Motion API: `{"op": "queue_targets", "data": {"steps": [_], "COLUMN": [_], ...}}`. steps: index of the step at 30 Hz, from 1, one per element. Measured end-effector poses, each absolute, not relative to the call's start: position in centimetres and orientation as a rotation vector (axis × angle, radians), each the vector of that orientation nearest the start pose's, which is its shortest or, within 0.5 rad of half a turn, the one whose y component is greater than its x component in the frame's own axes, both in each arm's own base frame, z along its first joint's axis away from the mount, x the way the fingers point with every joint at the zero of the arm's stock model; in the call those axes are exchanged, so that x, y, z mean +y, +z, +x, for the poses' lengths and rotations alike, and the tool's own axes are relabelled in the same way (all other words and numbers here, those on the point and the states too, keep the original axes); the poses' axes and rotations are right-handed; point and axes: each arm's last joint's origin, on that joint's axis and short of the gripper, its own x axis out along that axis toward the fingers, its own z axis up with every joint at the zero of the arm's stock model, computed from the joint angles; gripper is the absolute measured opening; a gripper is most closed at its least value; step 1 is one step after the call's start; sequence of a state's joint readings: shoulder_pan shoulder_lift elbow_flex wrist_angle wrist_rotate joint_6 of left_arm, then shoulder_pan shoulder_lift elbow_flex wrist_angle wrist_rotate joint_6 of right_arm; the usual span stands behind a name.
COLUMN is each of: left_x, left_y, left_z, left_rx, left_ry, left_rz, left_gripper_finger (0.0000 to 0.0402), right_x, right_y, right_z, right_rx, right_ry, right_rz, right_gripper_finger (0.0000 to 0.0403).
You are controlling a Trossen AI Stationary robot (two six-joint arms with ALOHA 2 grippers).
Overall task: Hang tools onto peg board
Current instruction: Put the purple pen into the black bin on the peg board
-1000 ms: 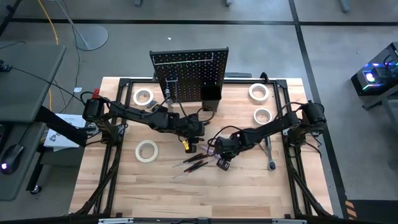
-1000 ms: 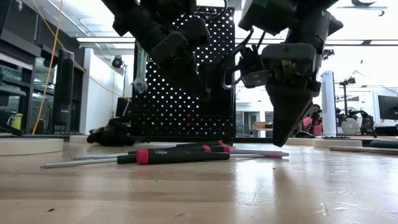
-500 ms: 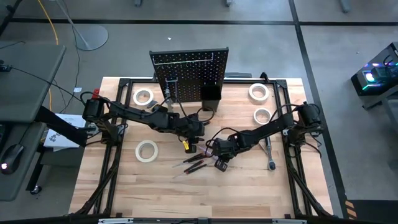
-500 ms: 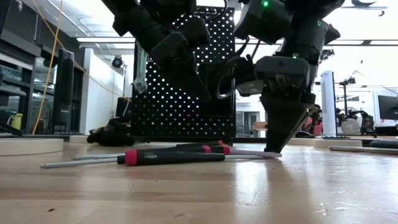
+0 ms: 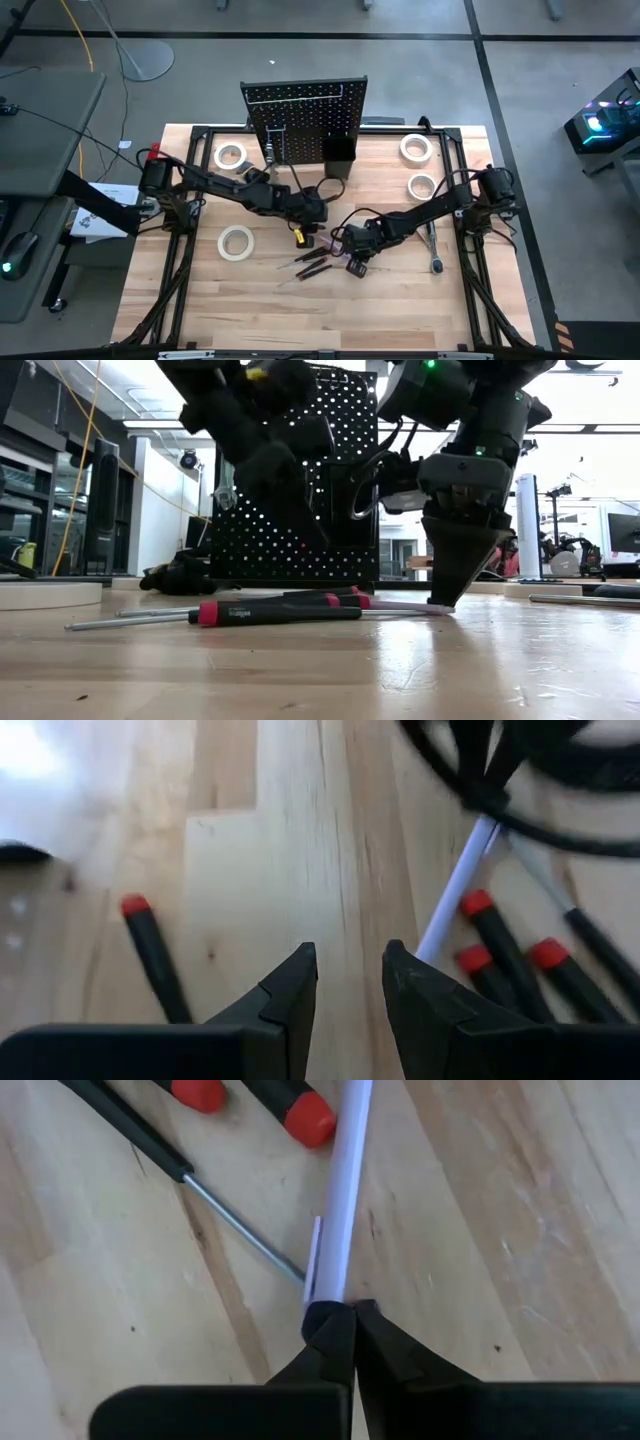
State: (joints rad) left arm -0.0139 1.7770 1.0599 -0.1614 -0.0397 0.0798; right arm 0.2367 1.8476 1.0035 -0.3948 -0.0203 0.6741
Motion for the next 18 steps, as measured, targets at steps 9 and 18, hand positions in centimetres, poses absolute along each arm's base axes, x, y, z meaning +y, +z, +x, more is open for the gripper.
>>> {"op": "queue_targets", "data": {"steps": [9, 18], "left_x": [-1.3, -2.3], "left_y": [15.4, 14.6], "left_z": [36.8, 36.9], "left_rx": [0.876, 0.869], "left_ry": [-0.097, -0.280], "left_rz": [0.157, 0.237], "left_gripper_finger": [0.0102, 0.0117], "right_x": [8.0, 7.9], "right_y": [11.2, 11.2], "right_z": [32.5, 32.5], "right_rx": [1.263, 1.269], "right_ry": [-0.187, -0.174], "right_rz": [0.456, 0.441], "right_gripper_finger": [0.0000, 0.0000]}}
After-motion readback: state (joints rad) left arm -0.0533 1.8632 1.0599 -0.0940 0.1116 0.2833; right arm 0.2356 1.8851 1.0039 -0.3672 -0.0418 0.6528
